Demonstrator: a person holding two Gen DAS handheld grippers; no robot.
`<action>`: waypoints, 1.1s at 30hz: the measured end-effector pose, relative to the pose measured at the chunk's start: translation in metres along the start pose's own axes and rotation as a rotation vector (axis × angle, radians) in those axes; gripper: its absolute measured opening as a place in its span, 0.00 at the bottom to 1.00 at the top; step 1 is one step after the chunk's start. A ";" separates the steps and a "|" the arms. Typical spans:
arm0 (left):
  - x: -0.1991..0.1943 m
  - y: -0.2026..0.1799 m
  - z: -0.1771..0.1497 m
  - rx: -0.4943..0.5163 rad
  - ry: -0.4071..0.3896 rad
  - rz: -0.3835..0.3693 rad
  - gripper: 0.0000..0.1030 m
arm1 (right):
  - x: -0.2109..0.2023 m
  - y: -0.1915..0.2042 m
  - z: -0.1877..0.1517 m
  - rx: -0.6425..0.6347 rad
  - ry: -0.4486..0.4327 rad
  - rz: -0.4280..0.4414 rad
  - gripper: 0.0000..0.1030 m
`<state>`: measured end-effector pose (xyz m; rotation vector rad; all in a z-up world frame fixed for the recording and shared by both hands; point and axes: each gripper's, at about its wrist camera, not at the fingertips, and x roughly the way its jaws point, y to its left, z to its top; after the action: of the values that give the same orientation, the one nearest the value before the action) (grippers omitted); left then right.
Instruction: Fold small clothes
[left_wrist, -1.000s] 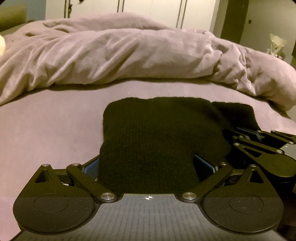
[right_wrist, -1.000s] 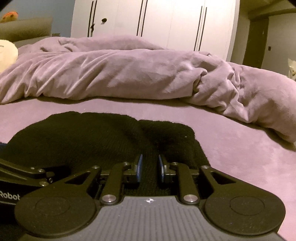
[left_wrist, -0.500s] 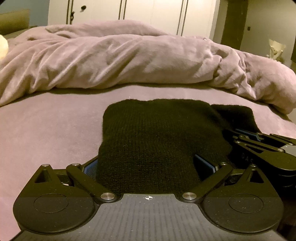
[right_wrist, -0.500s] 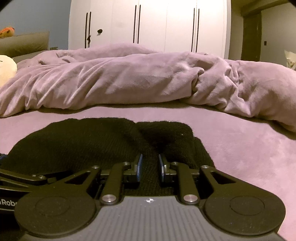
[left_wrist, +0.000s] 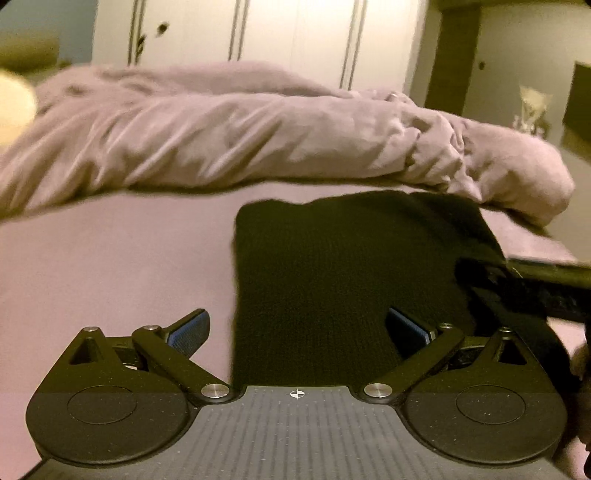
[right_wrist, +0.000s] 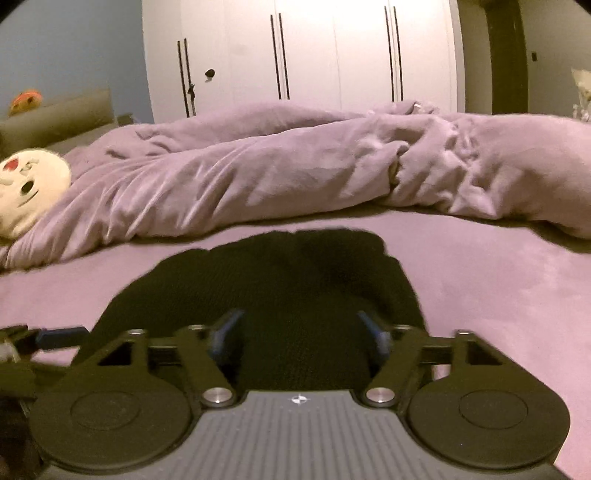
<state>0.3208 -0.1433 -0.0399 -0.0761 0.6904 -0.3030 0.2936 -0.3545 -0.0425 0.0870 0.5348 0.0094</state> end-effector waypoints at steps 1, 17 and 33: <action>-0.009 0.008 -0.004 -0.046 0.006 -0.027 1.00 | -0.010 -0.001 -0.006 -0.009 0.013 -0.007 0.70; -0.087 0.012 -0.088 -0.082 0.088 -0.005 1.00 | -0.125 -0.055 -0.109 0.833 -0.034 0.148 0.69; -0.074 0.004 -0.097 -0.060 0.025 0.085 1.00 | -0.095 -0.070 -0.136 1.100 -0.082 0.307 0.34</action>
<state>0.2056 -0.1148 -0.0700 -0.0999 0.7259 -0.2016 0.1419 -0.4164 -0.1169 1.2371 0.3878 0.0097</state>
